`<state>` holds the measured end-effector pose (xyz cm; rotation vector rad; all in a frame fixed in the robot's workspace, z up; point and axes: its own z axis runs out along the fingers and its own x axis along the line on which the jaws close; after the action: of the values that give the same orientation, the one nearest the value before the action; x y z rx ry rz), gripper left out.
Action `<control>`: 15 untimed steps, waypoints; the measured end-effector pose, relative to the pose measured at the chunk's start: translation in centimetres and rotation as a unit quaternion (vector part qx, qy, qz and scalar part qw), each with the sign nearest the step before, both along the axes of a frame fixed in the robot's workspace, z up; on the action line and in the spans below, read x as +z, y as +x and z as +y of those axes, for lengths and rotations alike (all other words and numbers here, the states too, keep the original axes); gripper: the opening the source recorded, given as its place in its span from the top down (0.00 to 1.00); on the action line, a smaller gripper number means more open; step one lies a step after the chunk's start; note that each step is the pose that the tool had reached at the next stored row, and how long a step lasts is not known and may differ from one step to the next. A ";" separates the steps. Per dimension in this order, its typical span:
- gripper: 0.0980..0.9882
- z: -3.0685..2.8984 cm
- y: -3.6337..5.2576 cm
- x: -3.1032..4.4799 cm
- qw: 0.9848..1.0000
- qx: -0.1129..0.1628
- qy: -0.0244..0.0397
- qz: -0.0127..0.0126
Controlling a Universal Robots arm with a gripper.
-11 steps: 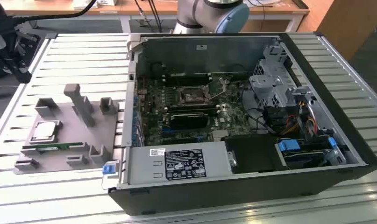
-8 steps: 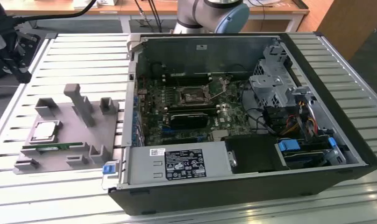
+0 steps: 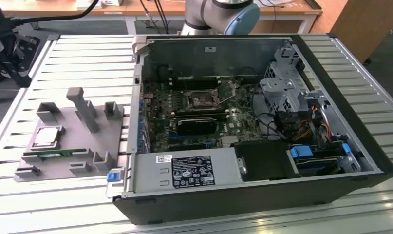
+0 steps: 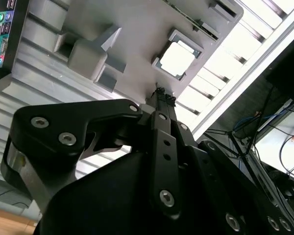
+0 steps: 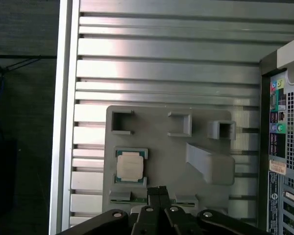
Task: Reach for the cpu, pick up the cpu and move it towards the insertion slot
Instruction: 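Reach for the cpu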
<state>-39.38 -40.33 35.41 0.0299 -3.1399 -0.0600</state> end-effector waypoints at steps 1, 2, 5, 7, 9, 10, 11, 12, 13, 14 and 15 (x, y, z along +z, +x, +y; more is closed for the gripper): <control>0.99 -0.01 -0.18 -0.10 1.000 0.000 0.000 0.000; 0.99 -0.07 -0.46 -0.22 1.000 0.000 0.000 0.000; 0.99 -0.24 -1.07 -0.73 1.000 0.000 0.000 0.000; 0.99 -0.59 -1.49 -1.10 1.000 0.000 0.000 0.000; 0.99 -0.80 -1.77 -1.46 1.000 0.000 0.000 0.000; 0.99 -0.86 -1.90 -1.66 1.000 0.000 0.000 0.000; 0.99 -0.90 -2.00 -1.84 1.000 0.000 0.000 0.000; 0.98 -1.00 -2.06 -2.01 1.000 0.000 0.000 0.000; 0.93 -1.07 -2.10 -2.19 1.000 0.000 0.000 0.000; 0.93 -1.13 -2.14 -2.37 1.000 0.000 0.000 0.000; 0.85 -1.18 -2.17 -2.54 1.000 0.000 0.000 0.000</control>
<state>-41.54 -41.51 32.86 0.0300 -3.1401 -0.0593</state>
